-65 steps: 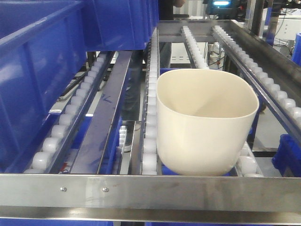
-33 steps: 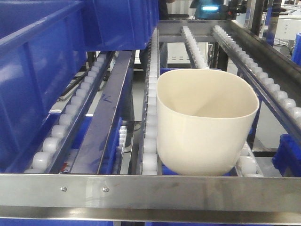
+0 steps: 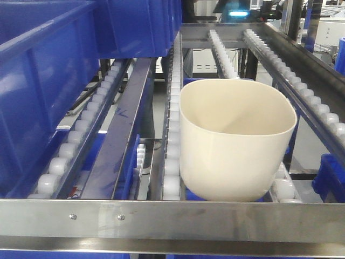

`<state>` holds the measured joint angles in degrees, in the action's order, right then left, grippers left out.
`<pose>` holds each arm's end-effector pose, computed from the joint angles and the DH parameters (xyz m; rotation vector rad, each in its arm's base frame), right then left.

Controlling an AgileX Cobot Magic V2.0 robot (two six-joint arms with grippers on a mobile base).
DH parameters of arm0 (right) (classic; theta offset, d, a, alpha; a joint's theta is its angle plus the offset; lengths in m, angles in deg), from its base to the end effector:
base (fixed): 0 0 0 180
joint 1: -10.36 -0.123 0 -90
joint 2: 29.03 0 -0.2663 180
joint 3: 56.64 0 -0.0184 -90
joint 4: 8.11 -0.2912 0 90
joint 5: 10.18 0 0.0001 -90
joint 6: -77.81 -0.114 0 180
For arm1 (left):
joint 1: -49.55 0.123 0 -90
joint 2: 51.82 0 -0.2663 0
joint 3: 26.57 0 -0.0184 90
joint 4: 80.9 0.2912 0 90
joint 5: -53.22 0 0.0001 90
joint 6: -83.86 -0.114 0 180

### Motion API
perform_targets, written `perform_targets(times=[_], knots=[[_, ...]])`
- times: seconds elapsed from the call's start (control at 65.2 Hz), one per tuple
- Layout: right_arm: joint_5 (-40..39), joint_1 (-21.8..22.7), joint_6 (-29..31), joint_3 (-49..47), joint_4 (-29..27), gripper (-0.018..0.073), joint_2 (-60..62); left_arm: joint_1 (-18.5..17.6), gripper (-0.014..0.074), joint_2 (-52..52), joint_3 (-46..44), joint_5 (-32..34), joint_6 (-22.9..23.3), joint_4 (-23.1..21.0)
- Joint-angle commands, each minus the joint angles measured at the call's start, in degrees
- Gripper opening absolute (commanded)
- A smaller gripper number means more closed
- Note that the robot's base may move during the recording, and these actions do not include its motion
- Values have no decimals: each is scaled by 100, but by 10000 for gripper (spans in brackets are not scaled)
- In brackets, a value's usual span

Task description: Move white bin to right shelf second layer

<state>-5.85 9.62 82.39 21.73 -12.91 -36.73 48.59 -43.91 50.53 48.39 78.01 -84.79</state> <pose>0.1393 0.0025 0.1961 -0.0123 1.5775 0.0179 0.1387 -0.0030 0.2035 0.0446 1.5672 0.0094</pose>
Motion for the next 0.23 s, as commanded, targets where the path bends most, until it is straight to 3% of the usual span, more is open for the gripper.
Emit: perform_targets(times=[0.0,0.215], knots=[[-550,30,13,-90,61,58,108,-21,85,-75,211,484,15,-35],[-550,30,13,-90,61,58,108,-21,85,-75,211,484,15,-35]])
